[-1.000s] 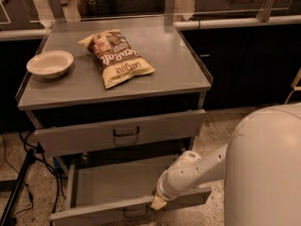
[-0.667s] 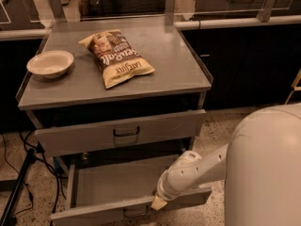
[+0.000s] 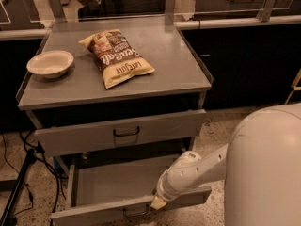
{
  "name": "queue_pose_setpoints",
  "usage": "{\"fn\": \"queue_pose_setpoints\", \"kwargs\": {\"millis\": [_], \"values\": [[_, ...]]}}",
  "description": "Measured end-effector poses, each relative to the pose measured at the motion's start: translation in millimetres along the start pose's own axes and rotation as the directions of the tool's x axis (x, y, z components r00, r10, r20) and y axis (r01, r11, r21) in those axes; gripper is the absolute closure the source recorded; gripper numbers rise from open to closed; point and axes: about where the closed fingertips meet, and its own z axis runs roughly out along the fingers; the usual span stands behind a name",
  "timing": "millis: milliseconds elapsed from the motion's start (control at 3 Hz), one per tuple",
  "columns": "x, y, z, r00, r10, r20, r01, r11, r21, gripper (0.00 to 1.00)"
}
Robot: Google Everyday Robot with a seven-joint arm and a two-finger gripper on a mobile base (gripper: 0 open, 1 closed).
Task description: Open middle drawer
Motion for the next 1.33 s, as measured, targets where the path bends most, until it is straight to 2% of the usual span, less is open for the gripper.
{"fn": "queue_pose_setpoints", "kwargs": {"millis": [333, 667, 1000, 1333], "values": [[0.0, 0.0, 0.0, 1.000, 0.000, 0.000, 0.000, 1.0000, 0.000, 0.11], [0.0, 0.0, 0.0, 1.000, 0.000, 0.000, 0.000, 1.0000, 0.000, 0.00], [0.0, 0.0, 0.1, 1.000, 0.000, 0.000, 0.000, 1.0000, 0.000, 0.00], [4.1, -6.1, 23.4, 0.998, 0.017, -0.065, -0.020, 0.9987, -0.046, 0.00]]}}
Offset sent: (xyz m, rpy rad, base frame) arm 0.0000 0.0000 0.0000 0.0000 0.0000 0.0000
